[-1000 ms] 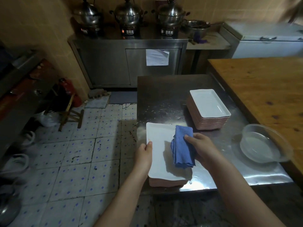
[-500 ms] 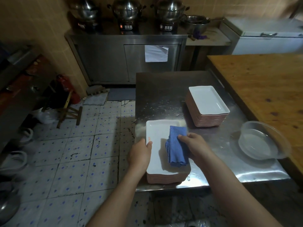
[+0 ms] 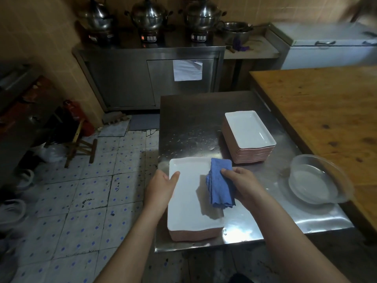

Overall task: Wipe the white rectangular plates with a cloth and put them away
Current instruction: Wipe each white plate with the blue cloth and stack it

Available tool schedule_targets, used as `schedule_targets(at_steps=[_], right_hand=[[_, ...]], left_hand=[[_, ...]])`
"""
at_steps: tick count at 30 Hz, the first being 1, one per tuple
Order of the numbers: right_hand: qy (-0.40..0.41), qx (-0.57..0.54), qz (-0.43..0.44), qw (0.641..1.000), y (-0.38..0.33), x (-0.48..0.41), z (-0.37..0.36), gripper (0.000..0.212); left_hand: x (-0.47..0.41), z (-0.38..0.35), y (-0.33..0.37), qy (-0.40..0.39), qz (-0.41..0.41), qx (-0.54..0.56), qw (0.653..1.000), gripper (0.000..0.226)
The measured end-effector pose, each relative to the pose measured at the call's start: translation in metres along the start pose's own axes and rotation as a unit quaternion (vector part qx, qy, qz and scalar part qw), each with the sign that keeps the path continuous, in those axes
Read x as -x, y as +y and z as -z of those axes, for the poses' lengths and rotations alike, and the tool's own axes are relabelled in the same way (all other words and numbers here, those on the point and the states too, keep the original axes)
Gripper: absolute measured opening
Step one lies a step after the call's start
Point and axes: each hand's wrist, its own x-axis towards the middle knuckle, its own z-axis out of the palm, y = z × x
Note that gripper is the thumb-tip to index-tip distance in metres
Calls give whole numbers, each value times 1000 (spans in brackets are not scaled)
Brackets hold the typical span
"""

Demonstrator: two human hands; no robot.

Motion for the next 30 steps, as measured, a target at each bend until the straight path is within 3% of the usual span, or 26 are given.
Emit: schedule_targets(at_steps=[6, 9, 15, 22, 30], right_hand=[[-16, -57, 42, 997, -31, -20, 38, 8], [-12, -56, 51, 997, -50, -38, 61, 7], [9, -35, 42, 998, -84, -88, 110, 8], [-6, -8, 9, 1000, -105, -147, 156, 11], [38, -22, -14, 999, -115, -178, 199, 12]], left_hand=[[-20, -18, 64, -18, -31, 128, 991, 24], [-39, -43, 104, -41, -52, 131, 989, 23], [-85, -126, 173, -51, -21, 127, 990, 22], [-111, -199, 214, -11, 62, 110, 992, 37], [-118, -211, 211, 22, 31, 58, 998, 13]])
